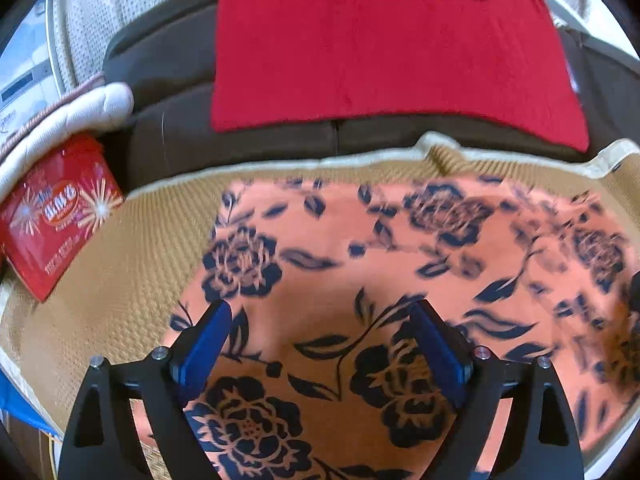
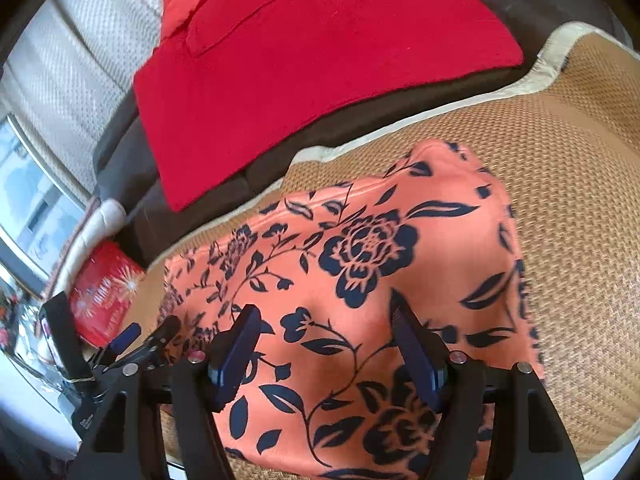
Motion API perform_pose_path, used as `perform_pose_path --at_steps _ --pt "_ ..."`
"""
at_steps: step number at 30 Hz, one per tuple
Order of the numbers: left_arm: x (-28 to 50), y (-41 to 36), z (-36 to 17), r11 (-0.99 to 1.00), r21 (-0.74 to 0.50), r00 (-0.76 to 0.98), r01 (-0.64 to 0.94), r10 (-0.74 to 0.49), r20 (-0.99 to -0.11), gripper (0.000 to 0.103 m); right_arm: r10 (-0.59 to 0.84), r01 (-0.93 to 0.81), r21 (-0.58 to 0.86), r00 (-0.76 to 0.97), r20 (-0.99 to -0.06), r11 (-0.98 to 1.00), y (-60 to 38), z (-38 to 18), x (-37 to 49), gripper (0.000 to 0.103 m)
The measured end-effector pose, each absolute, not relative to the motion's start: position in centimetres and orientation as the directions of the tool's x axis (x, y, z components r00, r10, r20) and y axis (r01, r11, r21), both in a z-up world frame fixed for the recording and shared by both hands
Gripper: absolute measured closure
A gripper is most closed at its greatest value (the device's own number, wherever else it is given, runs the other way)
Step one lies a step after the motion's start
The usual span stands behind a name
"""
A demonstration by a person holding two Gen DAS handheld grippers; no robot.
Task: Fold small clothes
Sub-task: 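Press and smooth the folded blouse flat with both grippers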
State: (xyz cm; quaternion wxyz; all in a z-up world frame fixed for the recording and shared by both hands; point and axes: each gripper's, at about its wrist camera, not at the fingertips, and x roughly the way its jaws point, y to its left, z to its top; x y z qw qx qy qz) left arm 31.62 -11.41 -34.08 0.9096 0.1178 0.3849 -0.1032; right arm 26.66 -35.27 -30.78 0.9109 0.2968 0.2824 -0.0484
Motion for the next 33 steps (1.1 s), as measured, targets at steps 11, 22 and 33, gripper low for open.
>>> perform_pose_path --at_steps 11,22,33 --pt "33.4 -8.2 -34.2 0.976 0.09 0.667 0.199 -0.068 -0.742 0.012 0.012 0.292 0.428 0.815 -0.579 0.855 -34.0 -30.8 28.8 0.034" --pt "34.2 -3.8 -33.6 0.977 0.14 0.689 0.16 -0.009 -0.725 0.012 0.083 0.246 0.449 0.799 -0.596 0.859 -35.1 -30.1 33.9 0.062" --pt "35.0 -3.0 -35.5 0.97 0.144 0.627 0.196 -0.011 -0.779 0.012 0.055 0.311 0.4 0.728 -0.684 0.862 -34.3 -29.6 42.8 0.06"
